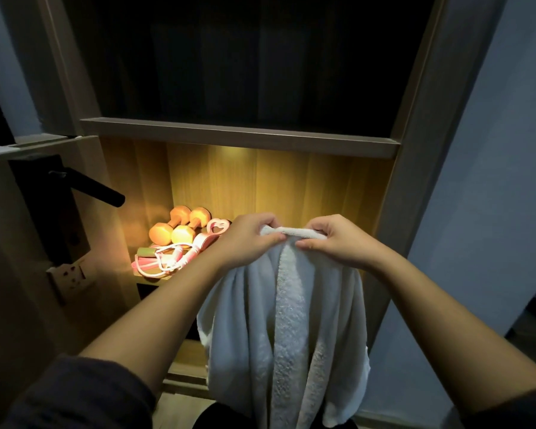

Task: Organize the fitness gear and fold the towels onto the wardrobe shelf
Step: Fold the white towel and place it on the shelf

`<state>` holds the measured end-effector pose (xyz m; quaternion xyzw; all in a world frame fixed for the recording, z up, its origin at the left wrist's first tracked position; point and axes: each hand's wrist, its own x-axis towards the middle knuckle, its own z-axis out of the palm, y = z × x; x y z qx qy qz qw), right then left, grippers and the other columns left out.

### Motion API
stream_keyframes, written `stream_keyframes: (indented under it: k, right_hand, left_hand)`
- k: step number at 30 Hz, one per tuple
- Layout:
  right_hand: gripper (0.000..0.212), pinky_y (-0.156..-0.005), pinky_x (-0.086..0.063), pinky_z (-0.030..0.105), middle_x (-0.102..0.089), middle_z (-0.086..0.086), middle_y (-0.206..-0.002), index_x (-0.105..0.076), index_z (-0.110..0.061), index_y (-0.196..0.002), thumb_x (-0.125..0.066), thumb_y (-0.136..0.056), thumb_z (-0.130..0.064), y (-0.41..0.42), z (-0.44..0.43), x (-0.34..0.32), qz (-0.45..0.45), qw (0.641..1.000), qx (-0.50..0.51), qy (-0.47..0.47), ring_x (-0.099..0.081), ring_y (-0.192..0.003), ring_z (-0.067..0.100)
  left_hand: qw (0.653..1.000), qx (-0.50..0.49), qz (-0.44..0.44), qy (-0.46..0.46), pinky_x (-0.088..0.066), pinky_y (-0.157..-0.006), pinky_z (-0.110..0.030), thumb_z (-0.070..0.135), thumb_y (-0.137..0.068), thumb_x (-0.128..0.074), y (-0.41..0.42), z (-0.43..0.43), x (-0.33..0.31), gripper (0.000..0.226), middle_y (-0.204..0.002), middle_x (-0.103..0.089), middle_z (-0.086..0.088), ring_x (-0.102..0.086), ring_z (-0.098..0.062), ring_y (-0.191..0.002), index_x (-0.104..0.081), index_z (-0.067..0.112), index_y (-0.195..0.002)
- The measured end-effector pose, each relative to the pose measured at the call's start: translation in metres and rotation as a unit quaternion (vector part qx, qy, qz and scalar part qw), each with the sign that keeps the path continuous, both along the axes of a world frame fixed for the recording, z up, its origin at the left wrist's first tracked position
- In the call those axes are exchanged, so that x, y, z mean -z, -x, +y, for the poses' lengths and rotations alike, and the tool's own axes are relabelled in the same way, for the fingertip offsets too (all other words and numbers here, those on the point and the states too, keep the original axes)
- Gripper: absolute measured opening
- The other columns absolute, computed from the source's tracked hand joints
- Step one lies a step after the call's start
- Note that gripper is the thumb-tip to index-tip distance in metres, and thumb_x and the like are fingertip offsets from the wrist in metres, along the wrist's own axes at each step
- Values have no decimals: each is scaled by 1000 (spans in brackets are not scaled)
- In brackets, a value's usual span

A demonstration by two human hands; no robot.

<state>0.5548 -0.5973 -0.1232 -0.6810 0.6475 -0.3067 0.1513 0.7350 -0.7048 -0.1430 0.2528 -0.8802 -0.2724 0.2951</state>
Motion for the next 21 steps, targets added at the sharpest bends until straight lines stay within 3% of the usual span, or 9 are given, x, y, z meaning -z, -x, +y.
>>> stream_keyframes:
  k: [3, 7, 13, 15, 19, 21]
  right_hand:
    - [25, -63, -43, 26, -60, -1, -78, -66, -16, -82, -68, -88, -40, 10, 1, 9, -15, 999, 10, -39, -56, -71, 10]
    - [30, -57, -36, 20, -52, -6, -70, -59, -20, -73, -67, -88, -44, 20, 2, 23, -6, 996, 26, -83, -49, -61, 3]
    - [4, -66, -50, 25, -61, 3, -89, -60, -19, -89, -63, -91, -21, 29, -8, 45, 25, 986, 127, -105, -61, -81, 18]
    - [6, -62, -49, 23, -62, 3, -89, -60, -20, -90, -60, -91, -15, 32, -12, 50, 53, 976, 180, -108, -60, -81, 18]
    - [13, -61, -47, 33, -62, 7, -85, -62, -17, -86, -53, -91, -10, 42, -12, 59, 89, 957, 250, -115, -60, -78, 23]
    - [20, -57, -42, 31, -60, 5, -80, -57, -19, -77, -49, -92, -11, 40, -11, 61, 85, 959, 259, -82, -58, -76, 24]
  left_hand:
    - [997, -63, 30, 27, -38, -66, -30, 28, -92, -64, 0, -3, 0, 12, -82, -65, -1, -56, -18, -80, -64, 18, -86]
    - [981, -172, 85, 27, -37, -68, -32, 26, -92, -63, -13, -18, 0, 10, -86, -64, -3, -55, -21, -84, -61, 18, -87]
    - [940, -282, 193, 4, -41, -68, -31, 27, -94, -59, -28, -27, -3, 12, -86, -62, 2, -55, -19, -85, -64, 16, -91]
    - [924, -307, 227, 2, -38, -66, -27, 25, -94, -58, -33, -29, -4, 12, -84, -60, 4, -55, -18, -84, -63, 16, -90]
    - [917, -333, 219, 14, -33, -57, -19, 26, -95, -57, -39, -32, -5, 11, -84, -59, 5, -53, -15, -82, -61, 18, -91]
    - [922, -334, 196, 8, -38, -59, -21, 25, -95, -56, -39, -34, -4, 12, -90, -62, 1, -54, -18, -85, -63, 15, -94]
